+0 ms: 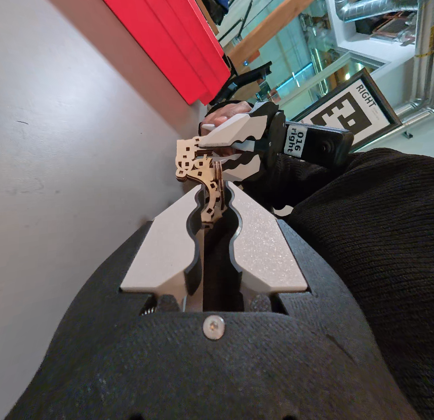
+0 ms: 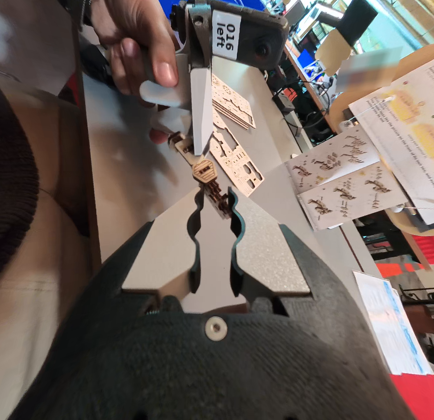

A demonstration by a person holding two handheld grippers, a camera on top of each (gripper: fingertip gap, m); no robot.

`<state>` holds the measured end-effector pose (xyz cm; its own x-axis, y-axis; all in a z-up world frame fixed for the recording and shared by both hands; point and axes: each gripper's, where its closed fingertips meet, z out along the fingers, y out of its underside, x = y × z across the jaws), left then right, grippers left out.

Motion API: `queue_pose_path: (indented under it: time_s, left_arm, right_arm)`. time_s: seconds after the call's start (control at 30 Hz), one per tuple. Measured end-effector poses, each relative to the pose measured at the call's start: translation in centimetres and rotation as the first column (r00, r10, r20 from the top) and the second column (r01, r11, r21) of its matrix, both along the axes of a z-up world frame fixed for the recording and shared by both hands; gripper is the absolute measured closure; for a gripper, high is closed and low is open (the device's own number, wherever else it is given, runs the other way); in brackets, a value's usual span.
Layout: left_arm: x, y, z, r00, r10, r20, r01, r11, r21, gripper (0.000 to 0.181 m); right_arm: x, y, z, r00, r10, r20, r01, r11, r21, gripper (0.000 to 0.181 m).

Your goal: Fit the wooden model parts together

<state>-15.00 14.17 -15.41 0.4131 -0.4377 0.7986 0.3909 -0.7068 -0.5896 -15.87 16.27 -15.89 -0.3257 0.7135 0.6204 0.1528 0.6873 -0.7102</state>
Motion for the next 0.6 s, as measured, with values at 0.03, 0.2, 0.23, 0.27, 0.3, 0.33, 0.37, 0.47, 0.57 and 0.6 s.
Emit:
queue_pose_path:
  time_s: [0.03, 0.2, 0.23, 0.27, 0.3, 0.33, 0.37, 0.47, 0.57, 0.6]
  left_arm:
    - [0.0, 0.1, 0.1, 1.0, 0.003, 0.003, -0.003, 1.0, 0.006, 0.16]
    - [-0.2, 0.2, 0.5, 0.989, 0.016, -0.145, 0.001, 0.994, 0.112, 0.123]
    - [0.0, 0.2, 0.3, 0.983, 0.012, -0.182, 0.01, 0.992, 0.122, 0.124]
    - [-0.1, 0.2, -0.2, 0.974, 0.019, -0.226, 0.01, 0.992, 0.129, 0.123]
    - [-0.2, 0.3, -0.6, 0.96, 0.03, -0.277, 0.01, 0.99, 0.143, 0.123]
    - [-0.4, 0.5, -1.1, 0.942, 0.05, -0.332, 0.004, 0.987, 0.16, 0.121]
    - [-0.5, 0.7, -1.3, 0.924, 0.068, -0.377, 0.0, 0.984, 0.179, 0.117]
    - [-0.4, 0.8, -0.9, 0.888, 0.096, -0.451, 0.025, 0.967, 0.255, 0.112]
    - [-0.4, 0.9, -0.7, 0.864, 0.125, -0.487, 0.029, 0.955, 0.296, 0.119]
    - [-0.4, 1.0, -0.6, 0.859, 0.134, -0.494, 0.03, 0.951, 0.308, 0.123]
  right_arm:
    - [0.0, 0.0, -0.1, 1.0, -0.001, 0.011, 0.001, 1.0, -0.001, 0.166]
    - [0.0, 0.8, -0.8, 0.993, -0.053, 0.11, 0.063, 0.994, -0.089, 0.172]
    - [0.1, 0.7, -0.9, 0.99, -0.05, 0.133, 0.066, 0.99, -0.121, 0.172]
    - [0.1, 0.7, -1.0, 0.987, -0.05, 0.151, 0.073, 0.986, -0.148, 0.173]
    - [0.1, 0.6, -1.1, 0.984, -0.051, 0.172, 0.08, 0.983, -0.168, 0.173]
    - [0.2, 0.6, -1.3, 0.979, -0.052, 0.195, 0.089, 0.979, -0.185, 0.173]
    - [0.3, 0.7, -1.3, 0.974, -0.057, 0.217, 0.102, 0.974, -0.2, 0.173]
    - [0.8, 0.3, -1.4, 0.951, -0.034, 0.306, 0.124, 0.952, -0.281, 0.173]
    - [1.5, -0.4, -1.2, 0.915, 0.021, 0.404, 0.155, 0.904, -0.399, 0.173]
    - [1.7, -0.5, -1.3, 0.899, 0.037, 0.436, 0.174, 0.884, -0.434, 0.173]
